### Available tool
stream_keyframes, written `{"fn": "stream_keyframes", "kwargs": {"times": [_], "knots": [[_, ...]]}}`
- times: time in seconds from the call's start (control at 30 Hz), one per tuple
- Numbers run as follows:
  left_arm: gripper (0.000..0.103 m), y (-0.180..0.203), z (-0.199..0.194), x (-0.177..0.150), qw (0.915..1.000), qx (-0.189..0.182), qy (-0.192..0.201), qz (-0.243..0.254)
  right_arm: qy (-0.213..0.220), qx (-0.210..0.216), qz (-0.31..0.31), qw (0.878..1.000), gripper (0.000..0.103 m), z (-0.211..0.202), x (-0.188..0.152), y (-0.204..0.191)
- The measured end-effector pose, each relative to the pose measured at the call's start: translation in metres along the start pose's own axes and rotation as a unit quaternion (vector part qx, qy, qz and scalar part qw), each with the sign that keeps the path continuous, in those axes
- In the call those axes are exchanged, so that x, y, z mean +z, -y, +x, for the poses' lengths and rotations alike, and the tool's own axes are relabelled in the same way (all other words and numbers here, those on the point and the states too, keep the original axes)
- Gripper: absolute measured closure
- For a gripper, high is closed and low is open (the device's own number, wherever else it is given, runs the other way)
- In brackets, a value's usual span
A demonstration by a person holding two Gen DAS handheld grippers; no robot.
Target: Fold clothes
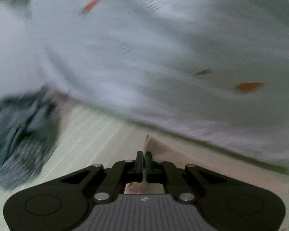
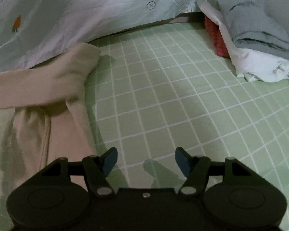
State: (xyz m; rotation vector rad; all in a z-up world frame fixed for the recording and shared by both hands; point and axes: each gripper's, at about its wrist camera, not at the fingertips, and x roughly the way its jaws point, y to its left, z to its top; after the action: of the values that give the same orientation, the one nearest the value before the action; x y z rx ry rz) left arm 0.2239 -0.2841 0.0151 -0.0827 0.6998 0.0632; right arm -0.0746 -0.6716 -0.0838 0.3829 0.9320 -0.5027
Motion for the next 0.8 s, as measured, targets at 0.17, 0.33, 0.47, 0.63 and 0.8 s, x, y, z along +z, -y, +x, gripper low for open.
{"fn": "stream_keyframes", "kwargs": {"times": [0.17,0.33,0.47,0.63,0.8], "knots": [[0.058,-0.008,0.014,-0.034,0.9988,-0.006,-0.048,0.003,0.001,-0.025,-0.013,1.000,0.031,-0.006,-0.012,-0.022],[0.038,0.020,-0.013,-0.083,0.9937,-0.058,-0.095,0.008,0.015,-0.027,-0.033,0.999,0.012,-0.020,-0.026,-0.031],[0.036,0.056,-0.048,-0.127,0.9880,-0.080,-0.127,0.034,0.012,-0.015,-0.061,0.998,0.005,-0.021,-0.040,-0.028],[0.031,0.097,-0.103,-0.177,0.9816,-0.096,-0.151,0.067,-0.006,0.025,-0.074,0.997,0.031,-0.021,-0.061,-0.011],[0.031,0.119,-0.141,-0.209,0.9753,-0.091,-0.168,0.111,-0.017,0.083,-0.075,0.994,0.062,-0.021,-0.078,0.004]]}}
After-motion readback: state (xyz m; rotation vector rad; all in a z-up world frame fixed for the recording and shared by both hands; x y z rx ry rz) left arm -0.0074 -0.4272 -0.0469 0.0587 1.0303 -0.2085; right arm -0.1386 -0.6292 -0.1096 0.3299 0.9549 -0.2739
